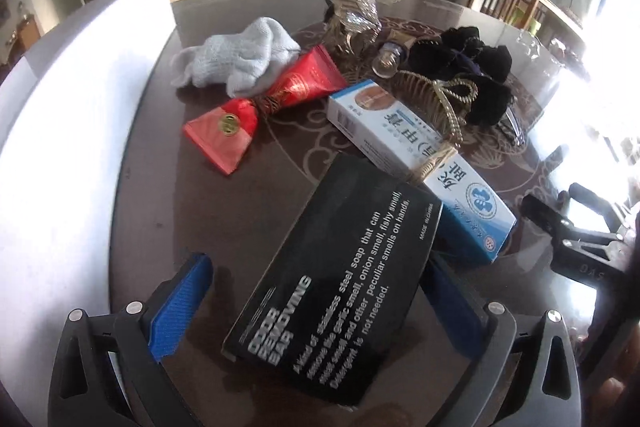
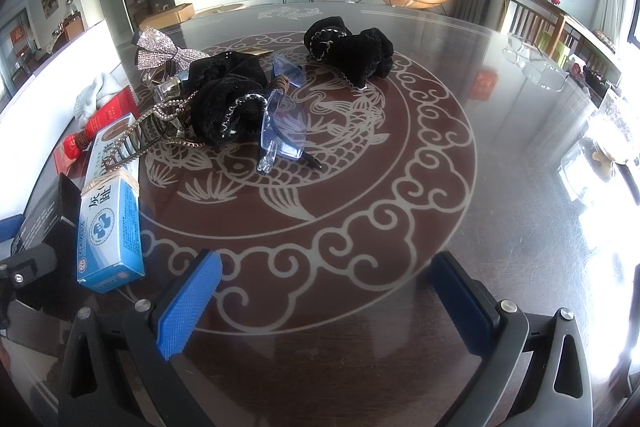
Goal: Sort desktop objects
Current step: 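Lift the black box with the left gripper and reposition it between the fingers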
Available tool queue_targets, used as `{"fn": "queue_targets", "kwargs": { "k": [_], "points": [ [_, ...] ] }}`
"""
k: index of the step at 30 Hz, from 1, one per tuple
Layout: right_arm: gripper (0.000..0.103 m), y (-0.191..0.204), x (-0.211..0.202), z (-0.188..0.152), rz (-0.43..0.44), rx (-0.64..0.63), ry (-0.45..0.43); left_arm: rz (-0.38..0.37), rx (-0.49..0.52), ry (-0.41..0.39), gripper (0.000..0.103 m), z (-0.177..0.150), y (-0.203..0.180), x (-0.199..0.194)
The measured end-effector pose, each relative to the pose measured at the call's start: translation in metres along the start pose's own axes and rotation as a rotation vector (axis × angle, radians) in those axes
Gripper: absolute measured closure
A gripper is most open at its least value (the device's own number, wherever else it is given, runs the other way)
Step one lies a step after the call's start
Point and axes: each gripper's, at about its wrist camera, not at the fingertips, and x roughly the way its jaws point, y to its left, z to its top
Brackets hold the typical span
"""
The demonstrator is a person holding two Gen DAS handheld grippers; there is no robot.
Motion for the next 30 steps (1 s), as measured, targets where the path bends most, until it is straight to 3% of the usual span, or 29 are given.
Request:
{"fn": "queue_targets", "kwargs": {
  "k": [6, 17, 30],
  "points": [
    [0.0, 0.0, 0.0, 0.0, 0.0, 0.0, 0.0, 0.003, 0.096, -0.016, 0.0, 0.0, -0.016, 0.011],
    [0.0, 0.0, 0.0, 0.0, 0.0, -0.001, 0.0, -0.016, 0.115, -0.103, 0.0, -0.008, -0.015, 0.009],
    [0.0, 0.0, 0.0, 0.0, 0.0, -0.001, 0.0, -0.014, 0.111, -0.116, 0.0, -0.012, -0.023, 0.008]
  ]
}}
